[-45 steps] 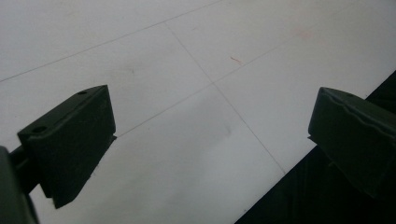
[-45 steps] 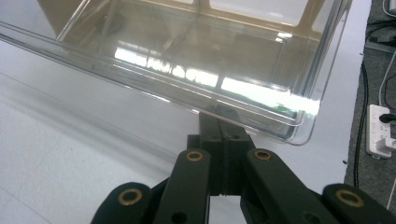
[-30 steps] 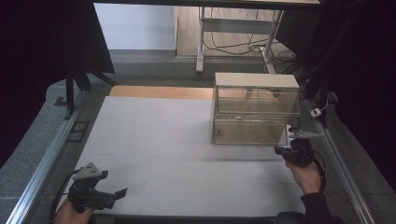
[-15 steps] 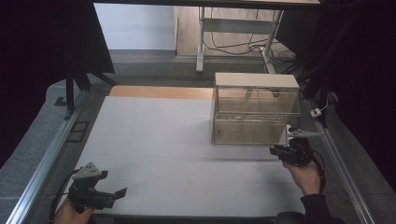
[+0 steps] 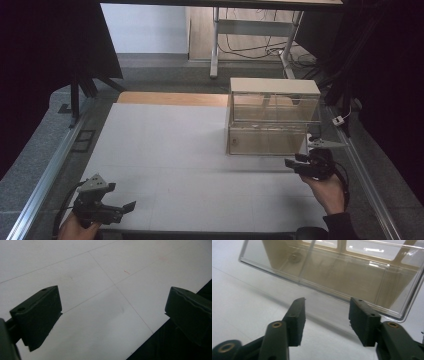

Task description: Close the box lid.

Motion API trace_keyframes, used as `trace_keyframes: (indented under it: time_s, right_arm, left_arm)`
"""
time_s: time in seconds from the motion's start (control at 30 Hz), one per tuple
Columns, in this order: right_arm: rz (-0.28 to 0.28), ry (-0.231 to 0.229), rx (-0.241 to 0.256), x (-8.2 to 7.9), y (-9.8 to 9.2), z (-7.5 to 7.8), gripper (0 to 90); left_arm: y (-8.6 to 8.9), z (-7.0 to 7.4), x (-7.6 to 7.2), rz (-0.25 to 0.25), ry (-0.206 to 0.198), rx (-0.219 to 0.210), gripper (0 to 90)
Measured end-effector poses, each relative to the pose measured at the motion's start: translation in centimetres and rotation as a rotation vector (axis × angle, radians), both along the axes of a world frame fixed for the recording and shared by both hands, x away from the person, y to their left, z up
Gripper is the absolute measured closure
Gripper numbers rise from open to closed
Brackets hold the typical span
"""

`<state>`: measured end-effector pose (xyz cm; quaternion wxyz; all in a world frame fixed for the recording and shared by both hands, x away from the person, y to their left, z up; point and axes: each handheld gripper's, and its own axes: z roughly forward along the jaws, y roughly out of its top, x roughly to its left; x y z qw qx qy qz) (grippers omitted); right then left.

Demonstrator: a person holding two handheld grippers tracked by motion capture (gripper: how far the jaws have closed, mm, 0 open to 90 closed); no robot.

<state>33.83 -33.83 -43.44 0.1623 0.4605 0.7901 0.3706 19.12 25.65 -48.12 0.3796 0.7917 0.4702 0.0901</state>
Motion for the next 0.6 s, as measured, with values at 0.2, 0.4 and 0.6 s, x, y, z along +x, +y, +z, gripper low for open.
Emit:
trace_keyframes:
  time_s: [0.2, 0.4, 0.6]
  right_arm:
    - [0.016, -0.014, -0.002, -0.9, 0.7, 0.4, 31.5]
    - [0.033, -0.032, 0.004, -2.0, 1.2, 0.9, 19.4]
    - [0.043, -0.039, 0.019, -3.3, 1.8, 1.3, 10.8]
  left_arm:
    - [0.0, 0.0, 0.0, -0.001, 0.000, 0.000, 0.9]
    - [0.0, 0.0, 0.0, 0.000, 0.001, 0.001, 0.9]
    - [0.0, 0.0, 0.0, -0.001, 0.001, 0.001, 0.9]
